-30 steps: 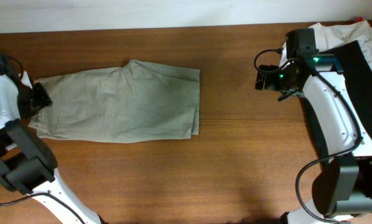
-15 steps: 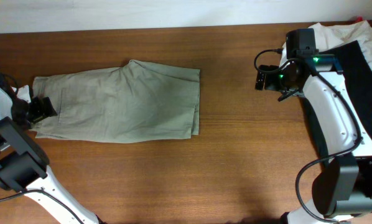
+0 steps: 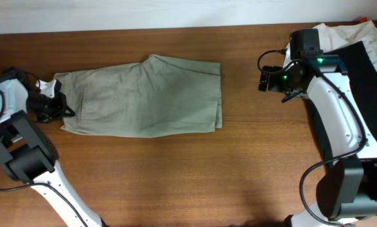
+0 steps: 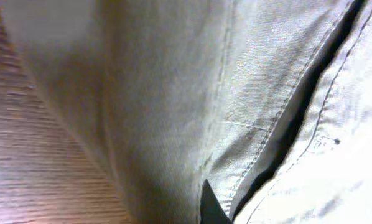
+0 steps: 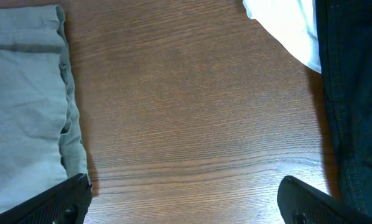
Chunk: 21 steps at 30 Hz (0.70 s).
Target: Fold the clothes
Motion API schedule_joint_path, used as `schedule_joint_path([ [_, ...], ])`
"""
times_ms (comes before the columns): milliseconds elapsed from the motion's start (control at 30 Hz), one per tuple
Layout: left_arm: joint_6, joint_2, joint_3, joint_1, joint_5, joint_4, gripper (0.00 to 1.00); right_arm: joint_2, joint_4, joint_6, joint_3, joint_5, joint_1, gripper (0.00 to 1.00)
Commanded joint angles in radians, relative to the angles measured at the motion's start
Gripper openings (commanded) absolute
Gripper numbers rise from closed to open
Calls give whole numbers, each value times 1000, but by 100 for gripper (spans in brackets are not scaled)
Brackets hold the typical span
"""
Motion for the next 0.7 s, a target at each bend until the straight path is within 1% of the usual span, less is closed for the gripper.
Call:
schedule_joint_path([
  [0, -71, 163, 37, 23, -109, -93, 0, 0, 0, 12, 15, 9, -6, 99],
  [33, -150, 163, 156, 50, -171, -176, 0, 0, 0, 12, 15, 9, -6, 99],
  [67, -195, 163, 280, 67, -187, -257, 0, 0, 0, 12, 15, 9, -6, 99],
  [100, -217, 163, 377, 72, -196, -317, 0, 0, 0, 12, 15, 9, -6, 99],
  [133, -269, 163, 542, 72, -252, -413, 0, 0, 0, 12, 15, 9, -6, 98],
  [167, -290, 163, 663, 70, -290, -481, 0, 0, 0, 12, 15, 9, -6, 99],
  [200, -290, 161, 778, 67, -301, -516, 0, 0, 0, 12, 15, 9, -6, 99],
  [233, -306, 128, 819, 63, -295, -516, 0, 0, 0, 12, 15, 9, -6, 99],
  [267, -320, 93, 824, 55, -295, -516, 0, 0, 0, 12, 15, 9, -6, 99],
  [367, -311, -13, 824, 11, -290, -516, 0, 0, 0, 12, 15, 9, -6, 99],
  [400, -307, -58, 824, -23, -270, -516, 0, 0, 0, 12, 15, 9, -6, 99],
  [467, -273, -124, 824, -90, -175, -516, 0, 0, 0, 12, 15, 9, -6, 99],
  [500, -273, -163, 824, -143, -153, -516, 0, 0, 0, 12, 15, 9, -6, 98],
  [567, -273, -222, 824, -264, -157, -515, 0, 0, 0, 12, 15, 9, -6, 99],
  [667, -274, -222, 802, -427, -193, -515, 0, 0, 0, 12, 15, 9, -6, 99],
])
